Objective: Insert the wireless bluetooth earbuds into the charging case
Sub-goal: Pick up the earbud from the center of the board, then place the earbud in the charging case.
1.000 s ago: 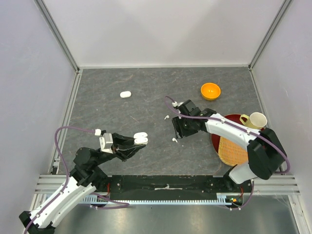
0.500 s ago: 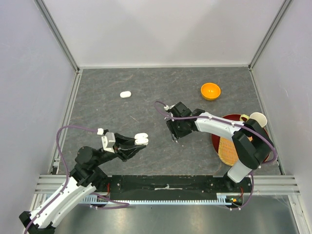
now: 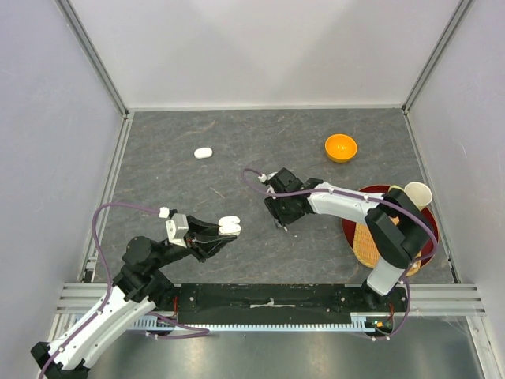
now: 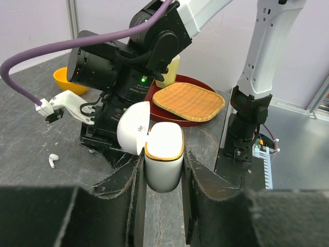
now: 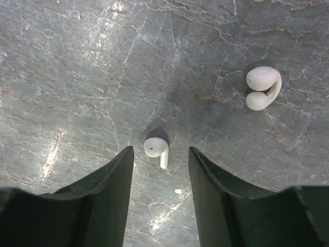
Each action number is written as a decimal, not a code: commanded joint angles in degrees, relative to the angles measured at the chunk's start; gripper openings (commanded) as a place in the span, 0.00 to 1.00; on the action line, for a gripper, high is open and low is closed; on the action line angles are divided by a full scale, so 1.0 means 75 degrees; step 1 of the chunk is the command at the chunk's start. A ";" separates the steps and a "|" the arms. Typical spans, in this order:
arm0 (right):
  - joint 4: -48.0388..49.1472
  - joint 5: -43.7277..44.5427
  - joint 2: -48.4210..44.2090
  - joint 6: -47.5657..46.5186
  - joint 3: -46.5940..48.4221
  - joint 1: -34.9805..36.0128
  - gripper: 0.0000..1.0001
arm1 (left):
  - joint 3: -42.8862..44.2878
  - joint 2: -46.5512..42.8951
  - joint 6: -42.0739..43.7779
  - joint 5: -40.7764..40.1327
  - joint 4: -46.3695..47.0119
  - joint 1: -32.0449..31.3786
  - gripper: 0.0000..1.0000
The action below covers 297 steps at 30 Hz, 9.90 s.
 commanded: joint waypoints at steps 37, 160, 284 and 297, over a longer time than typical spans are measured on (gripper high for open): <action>0.0175 0.0824 0.0393 0.2033 -0.0231 0.0243 0.37 | 0.0207 0.0205 -0.0046 -0.0123 0.0136 -0.0001 0.02; 0.0936 0.1481 -0.0017 0.1836 -0.0443 0.0560 0.40 | 0.0242 0.0217 0.0001 -0.0357 0.0089 -0.0013 0.02; 0.6140 0.4938 -0.4119 -0.0438 -0.1157 0.5352 0.00 | -0.0145 0.0710 -0.0117 -0.0228 0.1976 -0.0013 0.02; 0.6105 0.5043 -0.4072 -0.0660 -0.1333 0.5364 0.00 | -0.0157 0.0498 -0.0140 -0.0533 0.1906 -0.0001 0.02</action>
